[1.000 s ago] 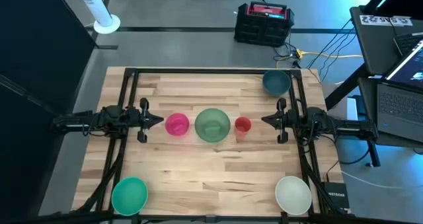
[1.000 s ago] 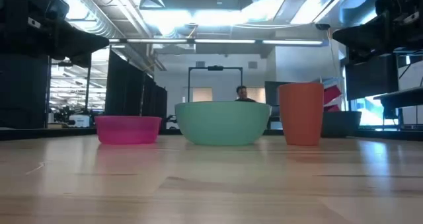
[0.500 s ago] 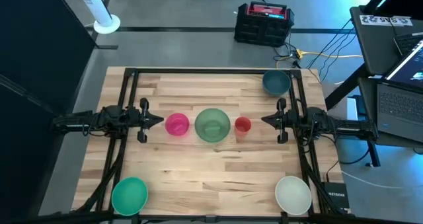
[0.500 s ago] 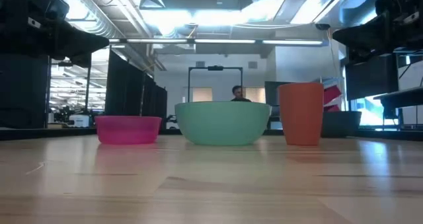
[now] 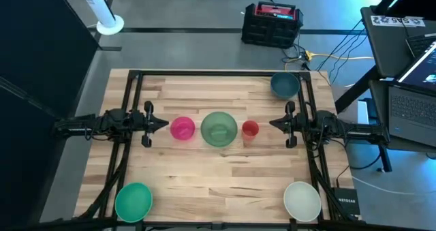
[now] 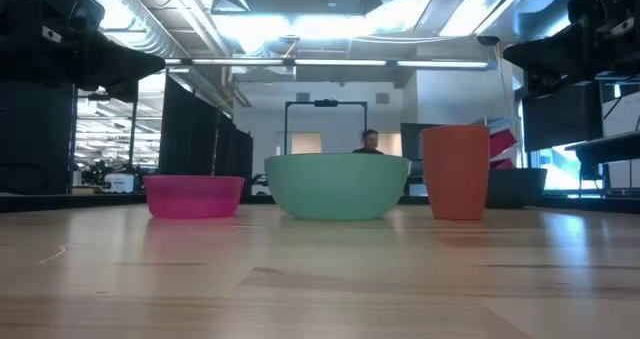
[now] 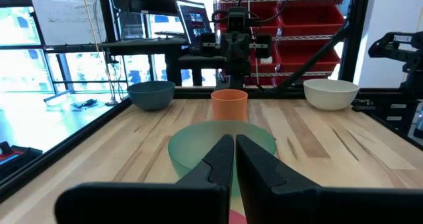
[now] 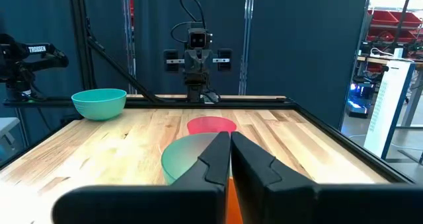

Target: Nest bowls inside each other

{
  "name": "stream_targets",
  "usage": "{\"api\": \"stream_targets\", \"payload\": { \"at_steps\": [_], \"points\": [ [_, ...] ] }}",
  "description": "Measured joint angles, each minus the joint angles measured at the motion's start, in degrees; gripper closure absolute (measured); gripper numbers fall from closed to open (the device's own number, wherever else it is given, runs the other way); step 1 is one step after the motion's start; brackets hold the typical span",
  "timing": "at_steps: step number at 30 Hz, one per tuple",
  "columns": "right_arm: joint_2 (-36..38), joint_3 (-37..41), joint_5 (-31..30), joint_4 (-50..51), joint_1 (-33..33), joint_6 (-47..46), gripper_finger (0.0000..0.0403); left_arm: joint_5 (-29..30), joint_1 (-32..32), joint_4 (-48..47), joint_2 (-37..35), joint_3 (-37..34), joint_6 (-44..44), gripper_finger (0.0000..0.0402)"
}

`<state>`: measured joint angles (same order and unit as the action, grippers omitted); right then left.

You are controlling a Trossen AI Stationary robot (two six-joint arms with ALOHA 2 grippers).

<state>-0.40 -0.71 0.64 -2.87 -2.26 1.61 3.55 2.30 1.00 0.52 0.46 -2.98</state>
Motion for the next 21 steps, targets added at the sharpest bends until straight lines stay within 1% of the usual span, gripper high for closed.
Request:
{"api": "stream_targets", "payload": {
  "at_steps": [21],
  "points": [
    [0.0, 0.0, 0.0, 0.0, 0.0, 0.0, 0.0402, 0.0, 0.0, 0.0, 0.0, 0.0, -1.5, 0.0402]
  ]
}}
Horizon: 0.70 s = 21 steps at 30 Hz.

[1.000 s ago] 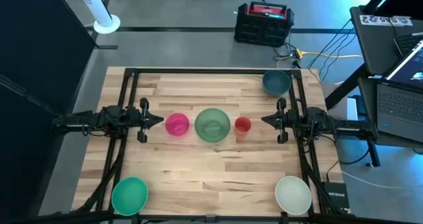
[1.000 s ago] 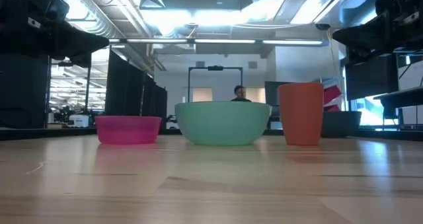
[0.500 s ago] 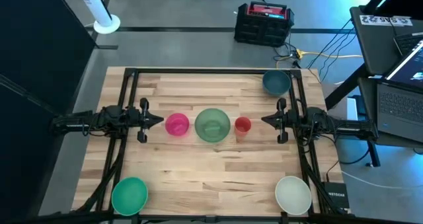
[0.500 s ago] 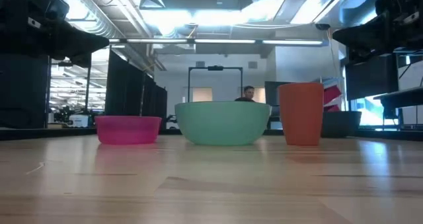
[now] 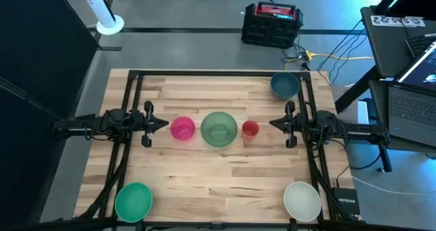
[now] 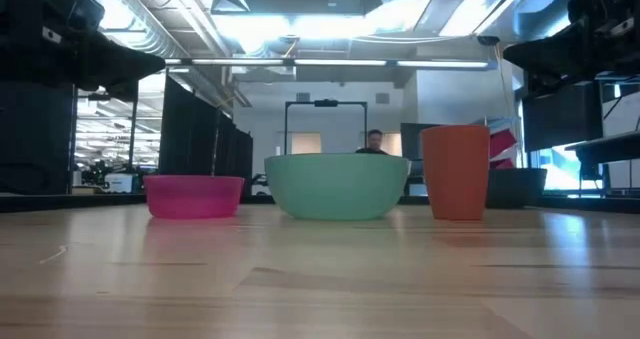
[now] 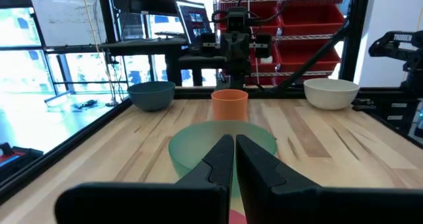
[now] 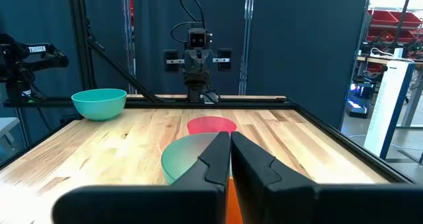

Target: Nest bowls inside each other

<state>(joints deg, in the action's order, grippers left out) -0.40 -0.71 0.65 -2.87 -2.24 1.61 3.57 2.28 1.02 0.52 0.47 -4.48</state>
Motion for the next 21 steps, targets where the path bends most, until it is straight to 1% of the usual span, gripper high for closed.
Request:
{"api": "stream_targets", "payload": {
  "at_steps": [2, 10, 13, 15, 17, 18, 21],
  "points": [
    [0.0, 0.0, 0.0, 0.0, 0.0, 0.0, 0.0402, 0.0, 0.0, 0.0, 0.0, 0.0, -0.2, 0.0402],
    [0.0, 0.0, 0.0, 0.0, 0.0, 0.3, 0.0402, 0.0, 0.0, 0.1, 0.0, 0.0, 5.0, 0.0402],
    [0.0, 0.0, -2.0, -0.2, 0.0, 2.8, 0.0402, 0.0, 0.0, 1.0, 0.0, 0.0, 7.6, 0.0402],
    [0.0, 0.0, -2.6, -1.1, 0.0, 3.1, 0.0402, 0.1, 0.0, 1.0, 0.0, 0.2, 9.4, 0.0402],
    [0.0, 0.0, -3.0, -2.6, 0.0, 2.6, 0.0402, 1.4, 0.0, -0.1, 0.1, 1.1, 9.8, 0.0402],
    [0.0, 0.0, -3.3, -3.4, 0.0, 2.3, 0.0402, 2.7, 0.1, -1.0, 0.5, 2.5, 9.8, 0.0402],
    [0.0, 0.0, -4.0, -5.7, 0.0, 1.5, 0.0402, 4.7, 0.1, -5.6, 7.9, 12.4, 9.2, 0.0402]
  ]
}}
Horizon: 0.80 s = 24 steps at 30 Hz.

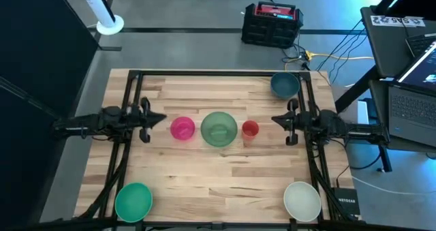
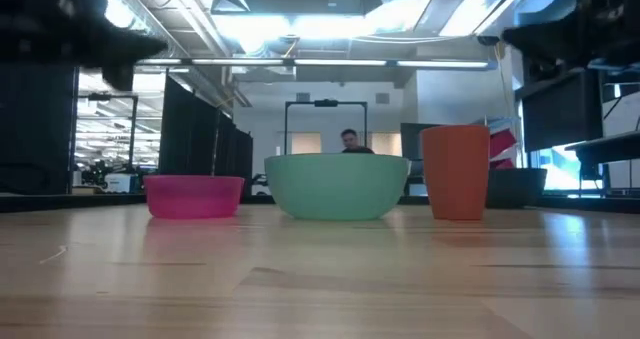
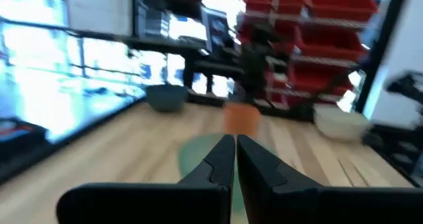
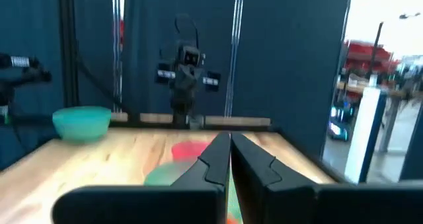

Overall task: Nest bowls inside each other
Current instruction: Stack the light blue bowl on the green bowl

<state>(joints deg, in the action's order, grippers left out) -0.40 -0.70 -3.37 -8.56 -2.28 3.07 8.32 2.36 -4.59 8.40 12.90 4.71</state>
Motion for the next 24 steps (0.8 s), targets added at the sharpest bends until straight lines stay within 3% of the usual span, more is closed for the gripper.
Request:
{"api": "stream_targets", "payload": {
  "at_steps": [9, 16, 20, 24],
  "points": [
    [0.0, 0.0, -2.2, -6.7, 0.0, -3.3, 0.0402, 6.1, -0.1, -13.8, 22.2, 29.9, -1.8, 0.0402],
    [0.0, 0.0, -3.8, -7.5, 0.0, -17.3, 0.0402, 5.3, -3.3, -15.7, 39.9, 52.2, -3.3, 0.0398],
    [0.0, 0.0, -4.3, -8.1, 0.0, -24.2, 0.0402, 3.9, -5.7, -15.9, 44.9, 58.7, -3.5, 0.0369],
    [0.0, 0.0, -9.1, -8.8, 0.0, -31.9, 0.0402, -1.3, -7.7, -15.8, 46.1, 60.6, -2.4, 0.0334]
  ]
}}
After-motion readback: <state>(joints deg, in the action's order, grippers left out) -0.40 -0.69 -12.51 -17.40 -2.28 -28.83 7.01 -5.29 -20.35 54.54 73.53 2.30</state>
